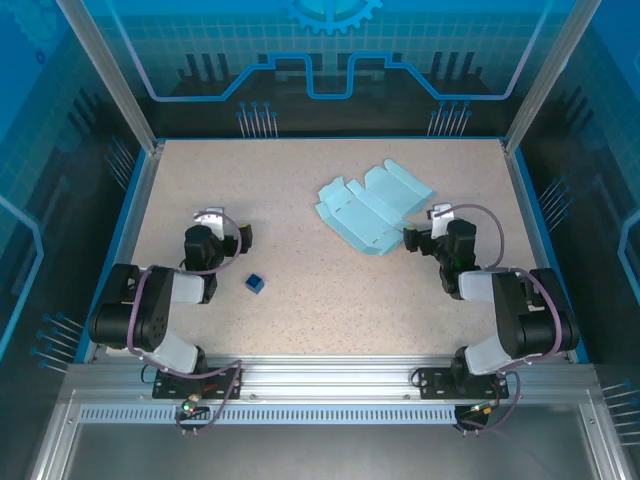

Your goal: Fold the paper box

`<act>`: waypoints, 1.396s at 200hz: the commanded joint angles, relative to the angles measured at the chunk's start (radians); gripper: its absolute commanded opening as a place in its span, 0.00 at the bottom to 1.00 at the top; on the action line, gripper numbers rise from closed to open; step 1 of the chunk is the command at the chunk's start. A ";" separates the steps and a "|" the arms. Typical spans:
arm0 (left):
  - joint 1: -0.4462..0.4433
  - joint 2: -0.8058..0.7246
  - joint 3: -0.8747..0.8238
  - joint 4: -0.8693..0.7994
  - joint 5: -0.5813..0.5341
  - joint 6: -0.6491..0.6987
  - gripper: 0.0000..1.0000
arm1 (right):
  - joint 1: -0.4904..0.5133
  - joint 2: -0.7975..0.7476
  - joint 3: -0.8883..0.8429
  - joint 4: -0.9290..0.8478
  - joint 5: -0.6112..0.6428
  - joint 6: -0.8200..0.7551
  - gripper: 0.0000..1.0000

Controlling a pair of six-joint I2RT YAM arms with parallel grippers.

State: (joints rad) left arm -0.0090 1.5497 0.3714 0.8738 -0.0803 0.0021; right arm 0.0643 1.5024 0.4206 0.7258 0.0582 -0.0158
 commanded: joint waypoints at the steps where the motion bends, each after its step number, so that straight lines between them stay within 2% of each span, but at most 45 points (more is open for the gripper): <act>1: 0.010 -0.002 0.015 0.037 0.021 -0.003 0.99 | -0.011 0.001 0.018 0.014 -0.016 0.007 1.00; 143: 0.010 -0.005 0.011 0.042 0.022 -0.006 0.99 | -0.007 -0.006 0.023 0.009 0.000 0.011 1.00; 154: 0.010 -0.041 0.006 0.023 0.018 -0.007 0.99 | -0.002 -0.053 0.050 -0.070 0.051 0.026 1.00; 163: 0.010 -0.095 0.019 -0.048 0.007 -0.011 0.99 | -0.006 -0.109 0.097 -0.205 0.084 0.054 1.00; 179: 0.011 -0.202 0.083 -0.254 -0.044 -0.033 0.99 | -0.023 -0.198 0.144 -0.365 0.122 0.119 1.00; 195: 0.012 -0.284 0.191 -0.505 -0.115 -0.158 0.99 | -0.036 -0.292 0.168 -0.466 0.181 0.207 1.00; 204: 0.013 -0.306 0.249 -0.616 -0.079 -0.214 0.99 | -0.040 -0.341 0.200 -0.579 0.208 0.279 1.00; 222: -0.002 -0.313 0.323 -0.710 0.099 -0.315 0.99 | -0.006 -0.395 0.270 -0.798 0.194 0.369 0.98; 237: -0.068 -0.299 0.358 -0.718 0.187 -0.370 0.99 | 0.094 -0.384 0.331 -0.948 0.219 0.391 0.96; 255: -0.187 -0.278 0.403 -0.766 0.203 -0.373 0.99 | 0.218 -0.306 0.418 -1.130 0.224 0.414 0.97; 267: -0.251 -0.267 0.428 -0.808 0.205 -0.379 0.99 | 0.247 -0.246 0.453 -1.200 0.173 0.438 0.97; 279: -0.295 -0.261 0.442 -0.845 0.206 -0.380 0.99 | 0.226 -0.196 0.452 -1.200 0.105 0.464 0.96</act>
State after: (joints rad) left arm -0.2272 1.2663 0.7689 0.1856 0.0582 -0.3237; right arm 0.2924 1.2198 0.8532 -0.2237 0.2379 0.3588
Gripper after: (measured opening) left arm 0.987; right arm 0.968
